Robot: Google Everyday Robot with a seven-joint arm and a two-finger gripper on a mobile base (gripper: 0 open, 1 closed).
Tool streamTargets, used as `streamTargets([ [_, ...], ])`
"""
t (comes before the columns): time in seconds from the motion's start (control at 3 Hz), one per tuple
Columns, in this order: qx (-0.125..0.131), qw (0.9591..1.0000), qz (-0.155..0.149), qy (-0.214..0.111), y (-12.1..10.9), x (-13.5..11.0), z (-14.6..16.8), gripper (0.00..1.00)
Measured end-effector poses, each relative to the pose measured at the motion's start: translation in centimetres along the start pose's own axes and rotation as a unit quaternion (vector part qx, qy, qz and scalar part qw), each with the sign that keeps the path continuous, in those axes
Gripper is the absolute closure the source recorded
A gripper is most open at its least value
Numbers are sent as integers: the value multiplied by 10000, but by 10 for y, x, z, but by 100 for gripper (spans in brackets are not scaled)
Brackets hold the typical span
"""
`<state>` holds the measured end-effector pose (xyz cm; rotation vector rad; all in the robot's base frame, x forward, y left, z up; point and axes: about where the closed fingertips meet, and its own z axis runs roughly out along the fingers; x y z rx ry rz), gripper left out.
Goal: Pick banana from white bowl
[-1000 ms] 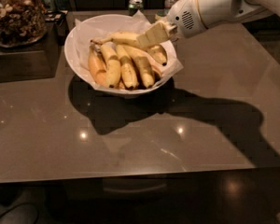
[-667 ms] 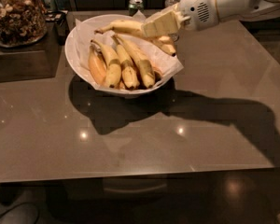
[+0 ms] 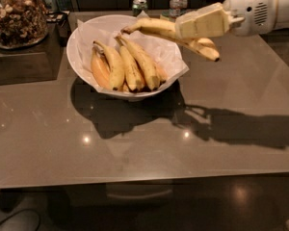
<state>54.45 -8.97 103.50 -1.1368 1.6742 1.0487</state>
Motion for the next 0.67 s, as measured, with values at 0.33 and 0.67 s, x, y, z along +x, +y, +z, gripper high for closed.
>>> streamTargets([
  [0.33,-78,9996,221,-132,19,16,-26,100],
  [0.67,-53,9996,235,-144,20,17,-30,100],
])
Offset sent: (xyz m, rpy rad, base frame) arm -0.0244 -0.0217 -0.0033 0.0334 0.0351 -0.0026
